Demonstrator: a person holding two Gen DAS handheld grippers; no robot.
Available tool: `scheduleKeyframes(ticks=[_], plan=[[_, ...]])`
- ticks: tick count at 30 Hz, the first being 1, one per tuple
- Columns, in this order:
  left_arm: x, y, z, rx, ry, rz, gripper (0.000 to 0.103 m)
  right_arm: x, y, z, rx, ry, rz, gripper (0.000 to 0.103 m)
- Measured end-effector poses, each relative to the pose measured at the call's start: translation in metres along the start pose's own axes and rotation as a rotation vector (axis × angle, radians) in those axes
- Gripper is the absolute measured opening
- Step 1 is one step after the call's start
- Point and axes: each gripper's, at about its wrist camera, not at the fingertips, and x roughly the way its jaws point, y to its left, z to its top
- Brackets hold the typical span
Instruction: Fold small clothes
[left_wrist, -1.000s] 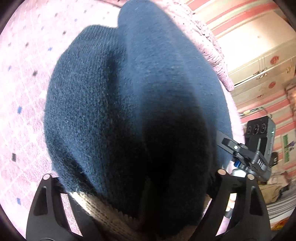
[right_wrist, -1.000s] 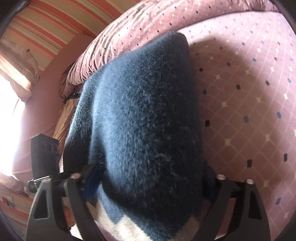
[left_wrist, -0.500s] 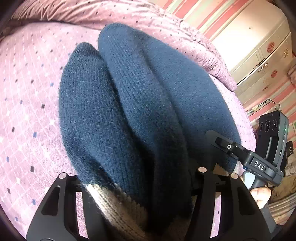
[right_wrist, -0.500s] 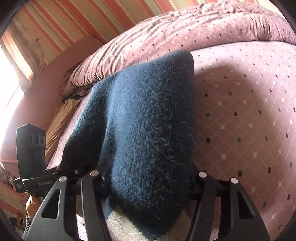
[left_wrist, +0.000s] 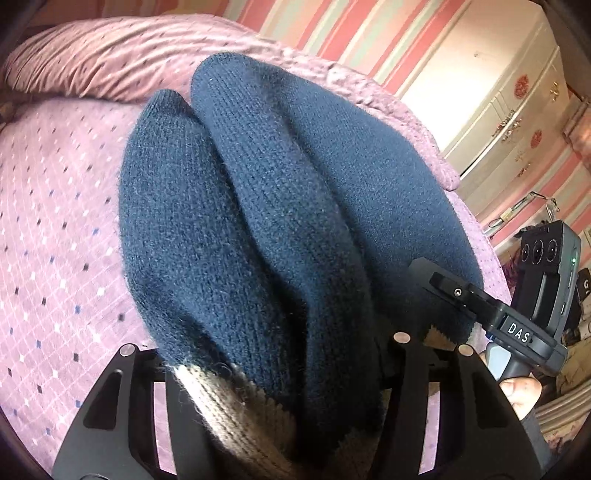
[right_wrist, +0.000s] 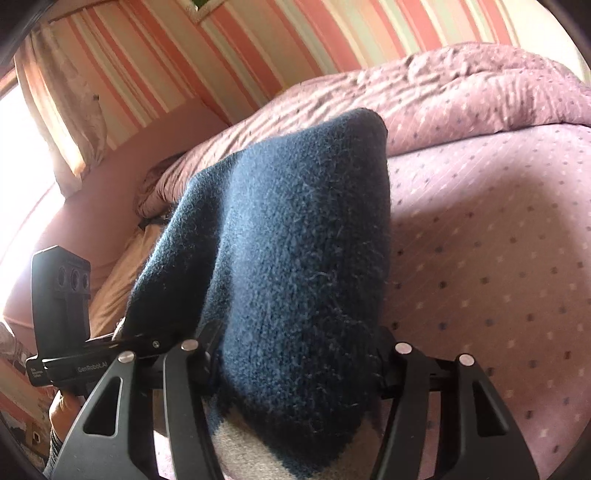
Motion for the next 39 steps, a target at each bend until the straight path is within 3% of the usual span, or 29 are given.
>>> scheduleKeyframes(ticks=[6, 13, 18, 24, 33, 36, 39], plan=[[0.021, -0.087, -0.002, 0.059, 0.006, -0.032, 0.055, -0.074, -0.051, 0.01, 0.032, -0.059, -0.062, 0.058], [0.081, -0.204, -0.026, 0.109, 0.056, -0.129, 0.055, -0.177, -0.151, 0.002, 0.086, -0.085, -0.201, 0.058], [0.136, -0.254, -0.053, 0.133, 0.123, -0.151, 0.056, -0.204, -0.212, -0.015, 0.131, -0.065, -0.264, 0.058], [0.196, -0.258, -0.085, 0.133, 0.206, -0.084, 0.057, -0.176, -0.267, -0.042, 0.179, 0.023, -0.289, 0.059], [0.208, -0.27, -0.093, 0.166, 0.185, -0.06, 0.063, -0.173, -0.289, -0.064, 0.227, 0.013, -0.241, 0.061], [0.21, -0.269, -0.09, 0.159, 0.185, -0.05, 0.072, -0.172, -0.292, -0.061, 0.235, 0.026, -0.233, 0.062], [0.209, -0.257, -0.083, 0.117, 0.203, -0.098, 0.081, -0.174, -0.29, -0.058, 0.239, 0.045, -0.223, 0.064]])
